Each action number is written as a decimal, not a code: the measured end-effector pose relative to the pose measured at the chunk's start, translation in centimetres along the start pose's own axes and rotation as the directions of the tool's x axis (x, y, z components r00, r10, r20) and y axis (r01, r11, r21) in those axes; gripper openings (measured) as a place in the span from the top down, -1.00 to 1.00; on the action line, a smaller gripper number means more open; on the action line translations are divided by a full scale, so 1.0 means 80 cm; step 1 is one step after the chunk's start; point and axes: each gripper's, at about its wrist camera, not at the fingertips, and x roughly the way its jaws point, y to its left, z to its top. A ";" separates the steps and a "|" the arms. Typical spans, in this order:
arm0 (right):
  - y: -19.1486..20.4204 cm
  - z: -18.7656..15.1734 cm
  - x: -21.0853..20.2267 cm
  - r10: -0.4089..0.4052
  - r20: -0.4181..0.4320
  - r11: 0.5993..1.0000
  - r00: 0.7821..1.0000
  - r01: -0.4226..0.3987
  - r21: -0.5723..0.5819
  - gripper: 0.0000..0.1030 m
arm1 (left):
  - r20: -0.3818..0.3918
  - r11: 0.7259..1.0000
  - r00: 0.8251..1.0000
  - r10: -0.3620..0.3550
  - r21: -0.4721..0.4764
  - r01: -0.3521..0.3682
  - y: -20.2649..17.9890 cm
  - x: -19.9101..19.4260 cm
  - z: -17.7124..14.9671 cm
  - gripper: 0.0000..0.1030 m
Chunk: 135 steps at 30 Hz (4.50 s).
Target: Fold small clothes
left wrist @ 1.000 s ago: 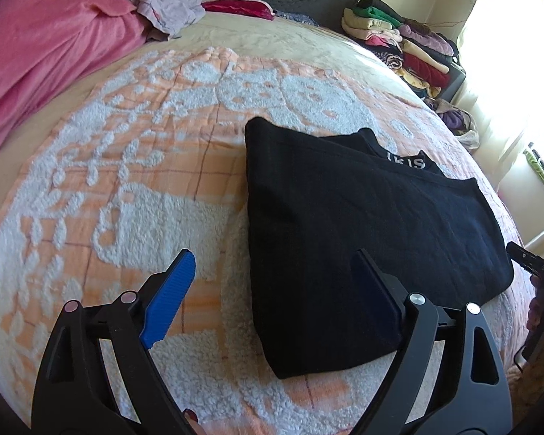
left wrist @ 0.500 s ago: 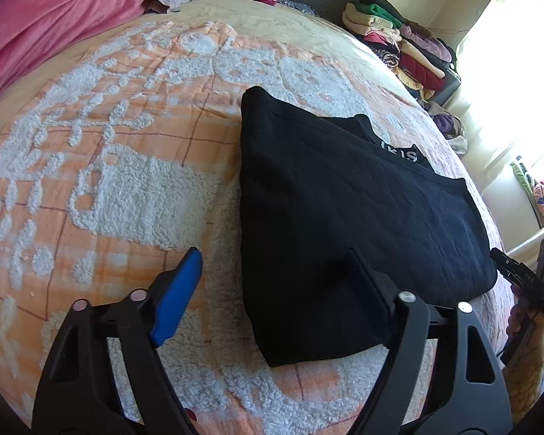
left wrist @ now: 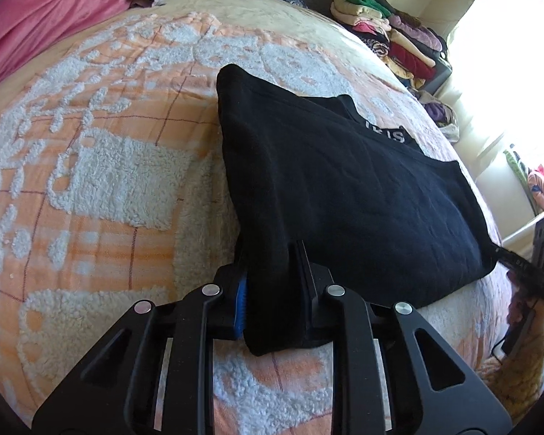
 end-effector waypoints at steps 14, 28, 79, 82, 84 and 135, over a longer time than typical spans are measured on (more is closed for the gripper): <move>-0.012 -0.003 0.002 -0.054 -0.021 0.998 0.998 0.054 0.034 0.03 | -0.003 0.999 0.999 0.034 0.040 -0.033 -0.002 -0.006 0.000 0.55; 0.001 0.004 -0.038 -0.080 0.113 0.997 0.990 0.079 0.014 -0.53 | 0.080 0.995 0.995 0.057 0.076 -0.063 -0.007 -0.040 0.013 0.11; 0.379 -0.084 0.072 0.047 0.001 0.736 0.999 -0.034 -0.676 -0.91 | 0.098 0.965 0.961 0.260 0.001 -0.261 0.049 -0.042 0.095 -0.81; 0.389 -0.098 0.090 0.000 0.022 0.691 1.000 0.016 -0.723 -0.91 | 0.087 0.962 0.959 0.270 0.009 -0.272 0.049 -0.033 0.102 -0.81; 0.393 -0.104 0.106 -0.053 0.051 0.666 0.997 0.074 -0.742 -0.91 | 0.080 0.961 0.958 0.275 0.011 -0.276 0.050 -0.027 0.106 -0.81; 0.163 -0.045 -0.064 0.011 0.432 0.981 0.902 0.074 -0.180 0.79 | -0.028 0.973 0.999 -0.041 0.225 0.047 -0.293 0.064 0.145 0.62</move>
